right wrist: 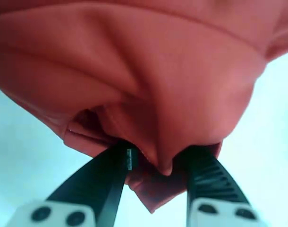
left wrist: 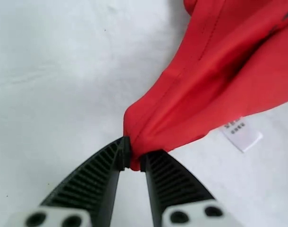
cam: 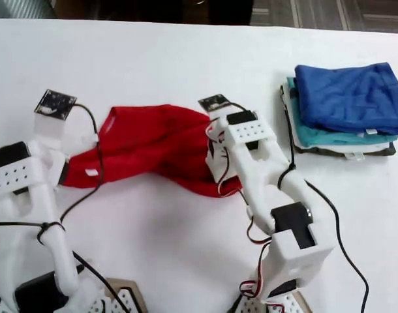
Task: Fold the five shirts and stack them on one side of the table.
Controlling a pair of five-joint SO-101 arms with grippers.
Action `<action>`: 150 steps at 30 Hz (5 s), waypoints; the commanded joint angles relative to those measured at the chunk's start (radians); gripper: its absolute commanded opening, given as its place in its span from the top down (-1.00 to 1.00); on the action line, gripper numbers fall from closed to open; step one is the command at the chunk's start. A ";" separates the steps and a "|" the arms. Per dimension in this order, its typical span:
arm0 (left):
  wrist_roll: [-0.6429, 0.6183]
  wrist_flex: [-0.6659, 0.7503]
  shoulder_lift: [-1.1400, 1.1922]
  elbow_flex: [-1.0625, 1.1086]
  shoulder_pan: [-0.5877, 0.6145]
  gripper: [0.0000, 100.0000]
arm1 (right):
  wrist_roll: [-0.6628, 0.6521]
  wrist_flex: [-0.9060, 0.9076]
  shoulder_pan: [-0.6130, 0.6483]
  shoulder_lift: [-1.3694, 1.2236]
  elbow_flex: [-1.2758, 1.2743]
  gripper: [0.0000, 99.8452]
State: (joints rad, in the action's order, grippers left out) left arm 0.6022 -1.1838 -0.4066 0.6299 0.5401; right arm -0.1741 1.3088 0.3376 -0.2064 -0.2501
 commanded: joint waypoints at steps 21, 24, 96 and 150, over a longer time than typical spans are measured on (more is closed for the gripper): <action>-0.006 0.015 -0.038 -0.004 -0.008 0.94 | 0.006 0.047 -0.007 0.002 0.106 0.82; -0.006 0.015 -0.038 -0.004 -0.008 0.94 | 0.000 0.048 -0.012 0.013 0.115 0.97; -0.129 -0.483 -0.494 -0.690 -0.110 0.94 | -0.203 -0.091 -0.150 1.145 0.557 0.96; -0.140 -0.430 -0.477 -0.822 -0.038 0.94 | -0.270 -0.122 -0.182 1.130 0.391 0.96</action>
State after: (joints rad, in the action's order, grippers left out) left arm 0.4657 -1.6932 -0.9820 -0.2325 0.4910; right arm -0.4411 1.3011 0.1488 0.9920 0.2486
